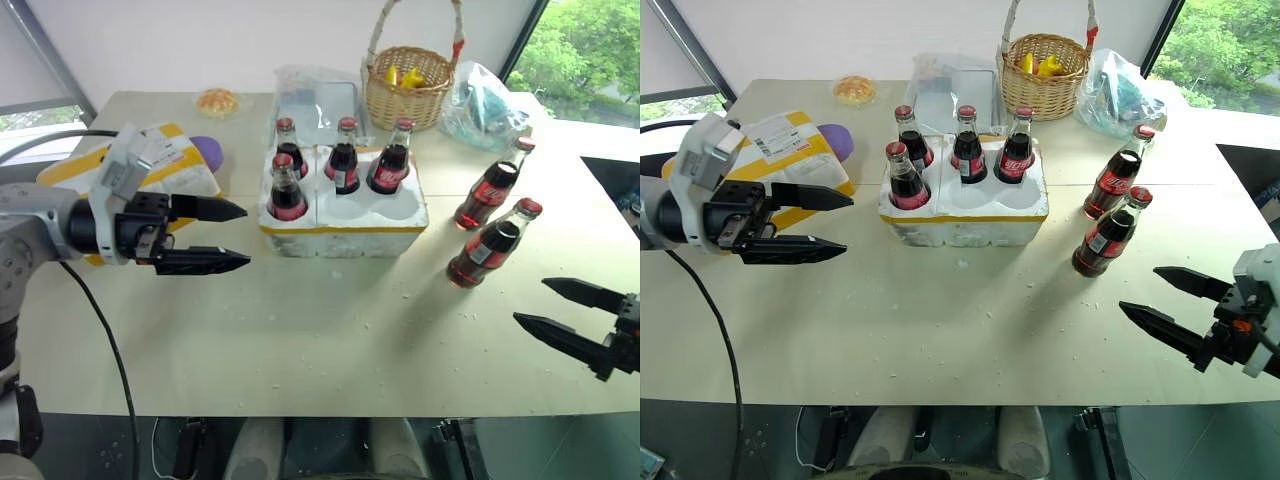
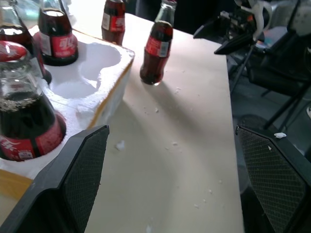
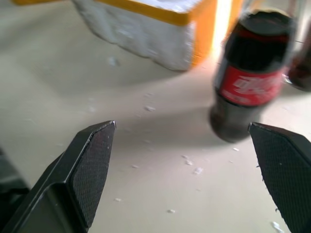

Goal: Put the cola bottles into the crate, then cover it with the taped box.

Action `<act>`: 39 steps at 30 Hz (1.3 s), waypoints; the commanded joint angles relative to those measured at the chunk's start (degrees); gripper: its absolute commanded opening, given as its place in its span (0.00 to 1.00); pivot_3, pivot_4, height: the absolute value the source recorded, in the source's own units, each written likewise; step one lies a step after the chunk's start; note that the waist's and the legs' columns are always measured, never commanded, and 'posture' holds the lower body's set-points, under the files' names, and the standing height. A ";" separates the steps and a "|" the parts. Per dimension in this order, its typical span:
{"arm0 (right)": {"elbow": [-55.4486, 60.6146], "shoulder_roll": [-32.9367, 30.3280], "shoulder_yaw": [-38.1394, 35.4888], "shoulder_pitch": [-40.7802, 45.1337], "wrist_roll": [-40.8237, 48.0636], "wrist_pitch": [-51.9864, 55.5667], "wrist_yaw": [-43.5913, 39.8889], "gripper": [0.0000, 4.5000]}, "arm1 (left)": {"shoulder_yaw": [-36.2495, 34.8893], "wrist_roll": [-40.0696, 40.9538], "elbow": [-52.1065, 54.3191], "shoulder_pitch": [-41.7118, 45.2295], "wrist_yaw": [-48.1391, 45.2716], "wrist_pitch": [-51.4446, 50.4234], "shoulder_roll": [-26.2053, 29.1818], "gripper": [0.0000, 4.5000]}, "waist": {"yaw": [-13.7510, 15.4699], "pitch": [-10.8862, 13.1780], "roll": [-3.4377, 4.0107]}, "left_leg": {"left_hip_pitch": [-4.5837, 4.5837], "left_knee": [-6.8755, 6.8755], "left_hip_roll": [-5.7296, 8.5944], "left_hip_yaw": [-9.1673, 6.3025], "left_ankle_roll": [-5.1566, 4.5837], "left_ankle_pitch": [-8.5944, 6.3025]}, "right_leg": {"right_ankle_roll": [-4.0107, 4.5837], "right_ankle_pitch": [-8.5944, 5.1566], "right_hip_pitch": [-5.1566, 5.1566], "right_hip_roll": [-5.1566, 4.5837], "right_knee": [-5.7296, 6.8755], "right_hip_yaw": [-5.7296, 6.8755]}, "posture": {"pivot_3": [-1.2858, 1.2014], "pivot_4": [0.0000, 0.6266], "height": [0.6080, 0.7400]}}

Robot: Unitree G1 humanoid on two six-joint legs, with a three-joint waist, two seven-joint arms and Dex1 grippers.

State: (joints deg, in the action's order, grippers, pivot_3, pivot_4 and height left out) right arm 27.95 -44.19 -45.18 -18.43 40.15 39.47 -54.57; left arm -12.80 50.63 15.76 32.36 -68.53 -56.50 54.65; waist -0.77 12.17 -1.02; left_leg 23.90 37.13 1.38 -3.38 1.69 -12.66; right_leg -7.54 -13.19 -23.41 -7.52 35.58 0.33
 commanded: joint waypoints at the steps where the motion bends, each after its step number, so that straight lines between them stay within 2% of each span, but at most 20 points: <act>1: -3.61 2.60 2.33 3.68 -2.08 -5.20 3.54 1.00 | -1.96 1.22 0.33 1.19 2.02 1.07 -0.38 0.97 | 0.03 0.00 -0.01 | 0.01 -0.02 -0.05 -0.02 0.00 0.00 | 0.02 0.01 0.00 0.07 -0.03 0.00 | 0.52 0.24 0.98; 5: -7.08 4.96 4.99 7.26 -1.55 -6.59 6.02 1.00 | -2.20 1.78 0.98 0.69 2.79 1.14 -0.24 0.97 | 0.14 0.00 0.01 | 0.04 -0.09 -0.06 -0.06 0.00 0.00 | 0.03 0.01 -0.02 0.14 -0.04 0.00 | 0.52 0.24 0.98; 18: -14.41 6.30 10.97 15.18 0.04 -8.21 8.29 1.00 | -2.39 2.89 1.65 0.26 4.00 1.39 0.84 0.97 | 0.07 0.00 0.01 | 0.02 -0.08 -0.09 -0.07 -0.01 0.00 | 0.05 0.02 -0.01 0.19 -0.04 -0.01 | 0.52 0.24 0.98; 39: -28.28 9.40 21.43 27.47 -3.27 -12.71 8.10 1.00 | -0.89 5.26 3.95 1.47 6.17 0.89 1.10 0.97 | 0.03 0.01 0.02 | 0.01 -0.09 -0.12 -0.07 -0.01 0.00 | 0.04 0.04 -0.01 0.26 -0.04 -0.02 | 0.52 0.24 0.98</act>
State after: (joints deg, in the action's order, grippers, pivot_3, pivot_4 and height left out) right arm -0.46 -34.80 -23.24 8.14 36.96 28.18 -46.26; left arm -12.72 54.87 18.30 32.37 -62.48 -55.82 55.08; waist -0.74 12.18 -1.00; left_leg 23.91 37.04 1.26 -3.45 1.68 -12.65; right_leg -7.50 -13.15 -23.43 -7.26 35.54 0.30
